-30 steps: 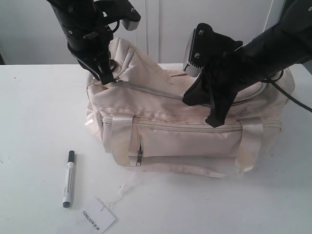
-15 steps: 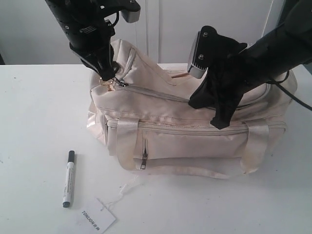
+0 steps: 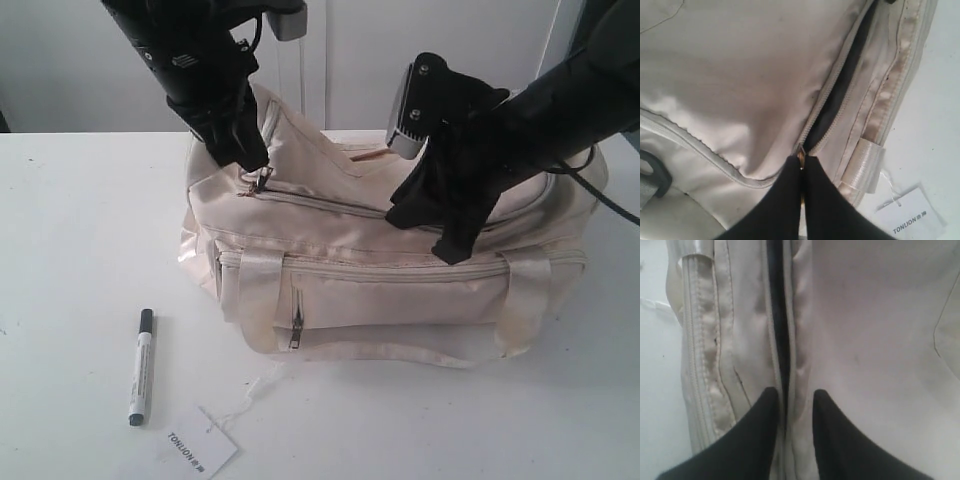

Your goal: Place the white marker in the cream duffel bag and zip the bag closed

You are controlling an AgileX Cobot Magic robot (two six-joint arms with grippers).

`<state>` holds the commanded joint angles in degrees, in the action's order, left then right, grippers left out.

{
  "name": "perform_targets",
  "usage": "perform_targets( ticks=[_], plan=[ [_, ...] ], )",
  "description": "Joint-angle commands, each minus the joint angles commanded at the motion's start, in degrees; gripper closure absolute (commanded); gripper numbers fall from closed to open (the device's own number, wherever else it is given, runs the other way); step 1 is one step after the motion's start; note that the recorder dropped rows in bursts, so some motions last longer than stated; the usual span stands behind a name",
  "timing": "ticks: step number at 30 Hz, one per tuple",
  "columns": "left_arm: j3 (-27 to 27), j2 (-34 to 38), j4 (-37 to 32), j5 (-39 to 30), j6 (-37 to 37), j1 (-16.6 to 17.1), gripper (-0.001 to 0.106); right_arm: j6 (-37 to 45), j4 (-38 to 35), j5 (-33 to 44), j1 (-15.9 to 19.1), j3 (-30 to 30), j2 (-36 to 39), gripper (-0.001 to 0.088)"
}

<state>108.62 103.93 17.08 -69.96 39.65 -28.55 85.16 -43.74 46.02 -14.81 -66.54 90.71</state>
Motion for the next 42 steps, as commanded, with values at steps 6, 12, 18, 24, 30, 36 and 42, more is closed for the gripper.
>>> perform_targets(
  ticks=[6, 12, 18, 24, 30, 36, 42],
  plan=[
    [0.00, 0.00, 7.34, 0.00, 1.37, 4.52, 0.105, 4.01, -6.93, 0.37, -0.08, 0.00, -0.10, 0.0496],
    [0.00, 0.00, 8.75, 0.00, 4.16, 5.24, 0.105, 10.53, -12.62, 1.67, -1.26, 0.00, -0.10, 0.0472],
    [0.00, 0.00, 8.75, 0.00, 4.16, 5.24, 0.105, 12.65, -12.61, -1.11, -5.00, 0.00, -0.10, 0.0384],
    [0.00, 0.00, 8.75, 0.00, 4.30, 5.24, 0.105, 12.54, -13.20, -6.12, -8.34, 0.00, 0.49, 0.0384],
    [0.00, 0.00, 8.75, 0.00, 4.30, 5.24, 0.105, 12.54, -13.43, -12.28, -10.89, 0.00, 3.10, 0.0384],
    [0.00, 0.00, 8.75, 0.00, 4.30, 5.24, 0.105, 12.14, -16.27, -15.92, -11.46, 0.00, 5.80, 0.0390],
    [0.00, 0.00, 8.37, 0.00, 4.30, 5.24, 0.105, 12.14, -16.44, -15.67, -11.46, 0.00, 6.44, 0.0712]
  ],
)
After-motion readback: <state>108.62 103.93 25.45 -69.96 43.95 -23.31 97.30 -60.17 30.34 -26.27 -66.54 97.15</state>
